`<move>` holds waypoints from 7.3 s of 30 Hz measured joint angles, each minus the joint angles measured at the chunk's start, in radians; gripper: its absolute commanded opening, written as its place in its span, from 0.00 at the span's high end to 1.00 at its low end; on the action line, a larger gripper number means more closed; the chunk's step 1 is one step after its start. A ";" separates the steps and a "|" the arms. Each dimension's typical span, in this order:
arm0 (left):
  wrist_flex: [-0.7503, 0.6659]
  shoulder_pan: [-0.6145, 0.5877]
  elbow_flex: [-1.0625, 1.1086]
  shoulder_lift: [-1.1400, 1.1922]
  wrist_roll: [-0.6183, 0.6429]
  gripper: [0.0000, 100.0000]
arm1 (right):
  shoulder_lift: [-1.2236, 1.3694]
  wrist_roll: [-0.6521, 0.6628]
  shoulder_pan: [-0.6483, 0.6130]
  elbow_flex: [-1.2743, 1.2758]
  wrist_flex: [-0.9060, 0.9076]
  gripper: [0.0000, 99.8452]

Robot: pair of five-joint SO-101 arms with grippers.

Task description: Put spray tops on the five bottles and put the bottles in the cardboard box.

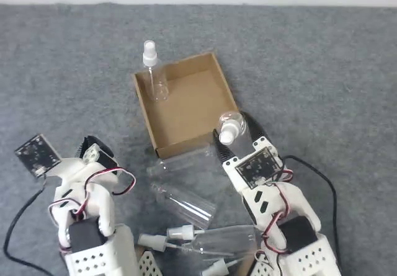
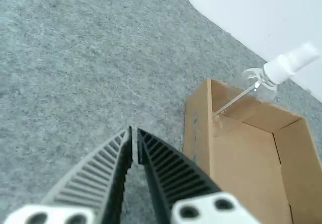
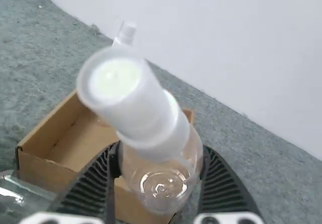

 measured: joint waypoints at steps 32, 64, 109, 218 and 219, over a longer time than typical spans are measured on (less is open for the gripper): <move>-0.060 0.000 0.026 0.000 0.000 0.99 | 0.000 0.037 -0.080 -0.298 0.140 0.99; -0.187 0.000 0.109 0.000 0.000 0.98 | 0.990 -0.089 -0.172 -0.746 -0.008 0.99; -0.288 -0.158 0.114 0.000 -0.008 0.99 | 1.844 -0.189 -0.192 -1.039 -0.477 0.99; -0.288 -0.158 0.135 0.000 -0.037 0.98 | 1.289 -0.241 -0.239 -0.578 -0.545 0.76; -0.288 -0.158 0.135 0.000 -0.037 0.98 | 1.272 -0.241 -0.239 -0.575 -0.534 0.76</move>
